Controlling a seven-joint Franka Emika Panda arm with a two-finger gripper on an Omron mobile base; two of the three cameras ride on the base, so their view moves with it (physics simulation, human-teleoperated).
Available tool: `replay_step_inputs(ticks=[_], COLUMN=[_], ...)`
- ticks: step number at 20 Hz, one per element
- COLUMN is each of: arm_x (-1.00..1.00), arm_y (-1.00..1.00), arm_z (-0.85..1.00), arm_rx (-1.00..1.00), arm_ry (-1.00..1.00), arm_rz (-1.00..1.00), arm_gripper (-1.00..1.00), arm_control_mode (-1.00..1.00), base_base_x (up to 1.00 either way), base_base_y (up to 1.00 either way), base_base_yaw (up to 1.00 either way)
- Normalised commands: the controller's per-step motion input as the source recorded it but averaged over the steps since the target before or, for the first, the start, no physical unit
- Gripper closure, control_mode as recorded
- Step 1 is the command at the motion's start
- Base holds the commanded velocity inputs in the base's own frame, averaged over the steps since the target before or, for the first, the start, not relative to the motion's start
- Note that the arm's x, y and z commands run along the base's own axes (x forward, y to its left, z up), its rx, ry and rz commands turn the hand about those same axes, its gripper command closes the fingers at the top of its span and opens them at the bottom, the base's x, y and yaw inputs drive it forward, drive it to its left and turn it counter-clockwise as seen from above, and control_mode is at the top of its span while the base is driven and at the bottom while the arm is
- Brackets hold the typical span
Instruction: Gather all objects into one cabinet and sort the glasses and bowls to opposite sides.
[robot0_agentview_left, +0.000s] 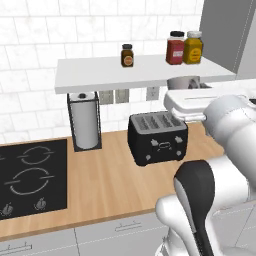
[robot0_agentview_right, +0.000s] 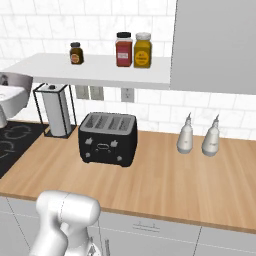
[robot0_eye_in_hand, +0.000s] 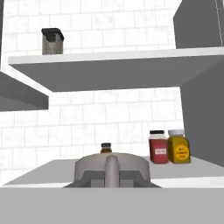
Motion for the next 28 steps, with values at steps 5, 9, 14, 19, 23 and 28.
replay_step_inputs(ticks=[5,9,14,19,23,28], arm_x=[-0.45,-0.46,-0.25,-0.07,0.00,0.00], arm_y=[0.36,0.30,0.12,0.02,0.00,0.00], arm_z=[-0.01,0.00,0.00,0.00,0.00,0.00], arm_rx=[0.00,0.00,0.00,0.00,0.00,0.00], arm_ry=[-0.01,0.00,0.00,0.00,0.00,0.00], arm_rz=[0.02,0.06,0.03,0.01,0.00,0.00], arm_gripper=[1.00,1.00,1.00,1.00,1.00,1.00], arm_control_mode=[-1.00,-1.00,-1.00,1.00,1.00,1.00], base_base_x=[0.00,0.00,0.00,-0.65,-0.67,-0.39], base_base_y=[0.00,0.00,0.00,0.22,0.49,0.76], base_base_yaw=[0.00,0.00,0.00,0.06,0.07,0.03])
